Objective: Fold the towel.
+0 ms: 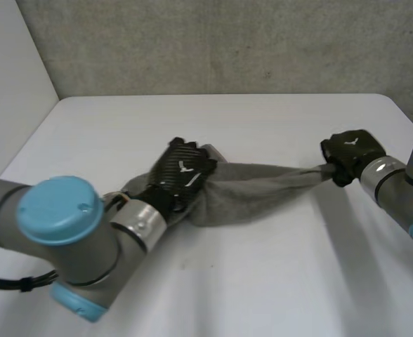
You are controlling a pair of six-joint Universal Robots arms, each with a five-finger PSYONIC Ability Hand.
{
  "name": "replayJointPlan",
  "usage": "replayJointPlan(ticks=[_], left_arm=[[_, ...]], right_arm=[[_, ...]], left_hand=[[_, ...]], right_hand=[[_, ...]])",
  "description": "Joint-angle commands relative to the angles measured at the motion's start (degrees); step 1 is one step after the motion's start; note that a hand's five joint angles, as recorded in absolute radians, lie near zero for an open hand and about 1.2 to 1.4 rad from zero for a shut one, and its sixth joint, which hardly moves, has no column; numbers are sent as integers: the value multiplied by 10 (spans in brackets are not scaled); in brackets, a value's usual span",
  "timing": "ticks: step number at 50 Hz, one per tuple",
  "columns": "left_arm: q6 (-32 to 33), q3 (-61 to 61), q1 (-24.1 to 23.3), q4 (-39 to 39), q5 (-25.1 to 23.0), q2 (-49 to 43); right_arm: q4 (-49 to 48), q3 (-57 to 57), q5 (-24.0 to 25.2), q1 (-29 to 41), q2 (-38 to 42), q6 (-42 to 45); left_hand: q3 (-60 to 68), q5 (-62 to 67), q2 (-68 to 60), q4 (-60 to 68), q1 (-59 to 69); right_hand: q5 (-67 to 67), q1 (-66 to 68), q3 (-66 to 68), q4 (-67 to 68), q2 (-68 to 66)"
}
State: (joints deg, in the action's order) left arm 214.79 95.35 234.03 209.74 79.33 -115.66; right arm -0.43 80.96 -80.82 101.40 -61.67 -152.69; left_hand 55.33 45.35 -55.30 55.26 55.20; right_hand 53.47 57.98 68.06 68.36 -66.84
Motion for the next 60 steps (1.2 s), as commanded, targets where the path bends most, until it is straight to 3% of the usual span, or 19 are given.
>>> replayJointPlan(ticks=[1, 2, 3, 4, 6, 16, 24, 27, 29, 30, 32, 35, 37, 44, 49, 54, 60], left_arm=[[-2, -74, -63, 1, 0, -78], [-2, -75, -63, 1, 0, -78], [-1, -79, -70, 1, 1, -87], [-1, -79, -70, 1, 1, -87], [1, -77, -76, 1, 4, -94], [-2, -52, -53, 0, 12, -29], [-8, -2, 48, -8, 18, 82], [-15, 7, 68, -10, 18, 96], [-40, 24, 118, -17, 14, 128], [-40, 24, 118, -17, 14, 128], [-74, 37, 162, -36, 13, 148], [-90, 41, 183, -52, 12, 154], [-109, 50, 221, -100, 9, 160], [-118, 64, 278, -210, 3, 161], [-113, 87, 318, -238, -29, 159], [-113, 102, 387, -242, -91, 156], [-112, 104, 408, -243, -135, 143]], right_arm=[[-46, -20, -62, -32, 39, 20], [-46, -20, -62, -32, 39, 21], [-46, -20, -72, -37, 40, 25], [-46, -20, -73, -37, 40, 25], [-45, -20, -81, -40, 38, 26], [-42, 13, -52, -33, -18, 21], [-41, 41, 27, 33, -89, 21], [-40, 42, 37, 49, -95, 24], [-33, 41, 47, 78, -100, 28], [-33, 41, 47, 79, -100, 28], [-13, 33, 55, 106, -100, 28], [-4, 30, 60, 123, -100, 28], [10, 17, 82, 156, -95, 36], [46, -17, 136, 200, -54, 81], [82, -49, 139, 243, -23, 92], [90, -53, 141, 281, -4, 114], [91, -54, 129, 296, 8, 173]], left_hand=[[-94, -94, 93, -93, -92], [-95, -95, 94, -94, -93], [-218, -218, 217, -217, -216], [-219, -219, 219, -218, -218], [-433, -433, 433, -433, -432], [-451, -451, 451, -450, -450], [-448, -448, 447, -447, -446], [-448, -448, 447, -447, -446], [-448, -448, 447, -447, -446], [-448, -448, 447, -447, -446], [-446, -446, 446, -445, -445], [-438, -438, 437, -437, -436], [-433, -433, 432, -432, -431], [-423, -423, 422, -422, -421], [-416, -416, 416, -415, -415], [-391, -391, 390, -390, -389], [-355, -355, 355, -355, -354]], right_hand=[[66, 121, 20, 17, -32], [65, 120, 19, 16, -31], [-160, -105, -206, -209, 194], [-162, -107, -208, -211, 196], [-529, -474, -575, -578, 563], [-535, -480, -581, -584, 568], [-535, -480, -581, -584, 568], [-535, -480, -581, -584, 568], [-527, -472, -573, -576, 561], [-527, -472, -573, -576, 561], [-504, -449, -550, -553, 537], [-504, -449, -550, -552, 537], [-499, -444, -544, -547, 532], [-436, -381, -482, -485, 470], [-418, -363, -464, -467, 451], [-419, -365, -465, -468, 453], [-418, -363, -464, -467, 451]])
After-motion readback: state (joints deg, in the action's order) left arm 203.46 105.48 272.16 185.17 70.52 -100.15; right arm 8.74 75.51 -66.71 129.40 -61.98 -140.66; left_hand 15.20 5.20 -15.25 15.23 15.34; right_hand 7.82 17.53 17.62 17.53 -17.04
